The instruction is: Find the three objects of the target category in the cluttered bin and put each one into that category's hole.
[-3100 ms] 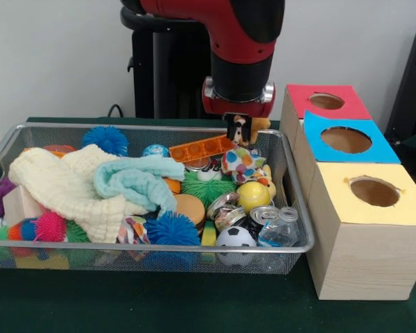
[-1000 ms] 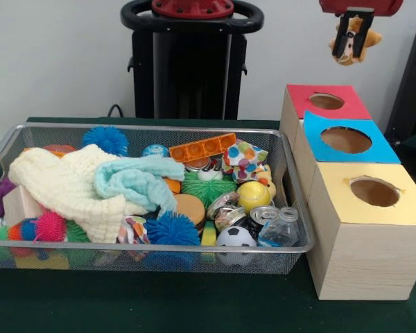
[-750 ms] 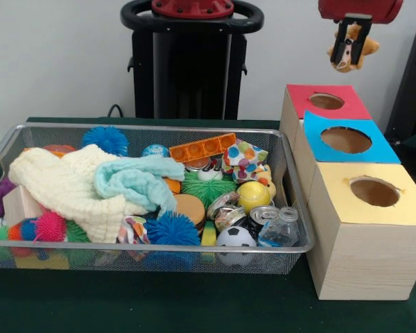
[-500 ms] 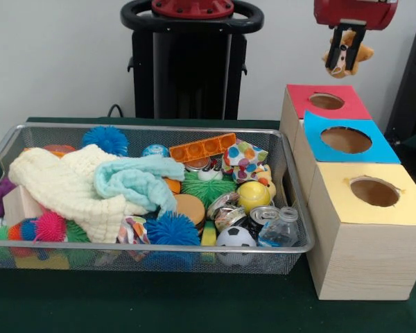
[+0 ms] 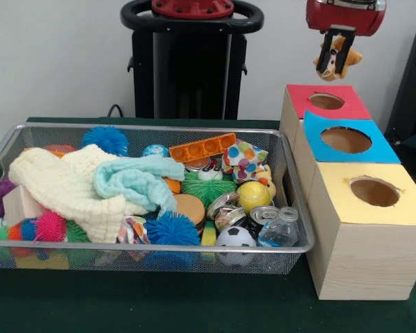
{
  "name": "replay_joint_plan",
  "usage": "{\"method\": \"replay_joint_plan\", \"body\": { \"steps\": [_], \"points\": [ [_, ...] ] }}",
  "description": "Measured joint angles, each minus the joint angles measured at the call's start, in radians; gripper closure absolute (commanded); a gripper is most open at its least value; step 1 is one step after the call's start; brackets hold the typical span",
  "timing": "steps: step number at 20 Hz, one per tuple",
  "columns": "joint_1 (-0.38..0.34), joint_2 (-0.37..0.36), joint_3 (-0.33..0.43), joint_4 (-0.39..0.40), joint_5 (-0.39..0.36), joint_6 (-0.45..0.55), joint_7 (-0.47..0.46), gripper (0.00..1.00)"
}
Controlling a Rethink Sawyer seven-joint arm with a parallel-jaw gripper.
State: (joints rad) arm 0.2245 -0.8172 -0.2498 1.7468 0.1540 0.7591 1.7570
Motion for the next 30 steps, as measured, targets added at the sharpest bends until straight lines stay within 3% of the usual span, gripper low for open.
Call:
{"method": "replay_joint_plan", "body": {
  "steps": [7,20,30],
  "points": [
    [0.02,0.002,-0.012,0.041,0.0,-0.073,0.0,1.0],
    [0.024,0.03,-0.012,0.153,0.001,-0.295,0.0,1.0],
    [0.024,0.051,-0.009,0.225,0.002,-0.336,0.0,1.0]
  ]
}}
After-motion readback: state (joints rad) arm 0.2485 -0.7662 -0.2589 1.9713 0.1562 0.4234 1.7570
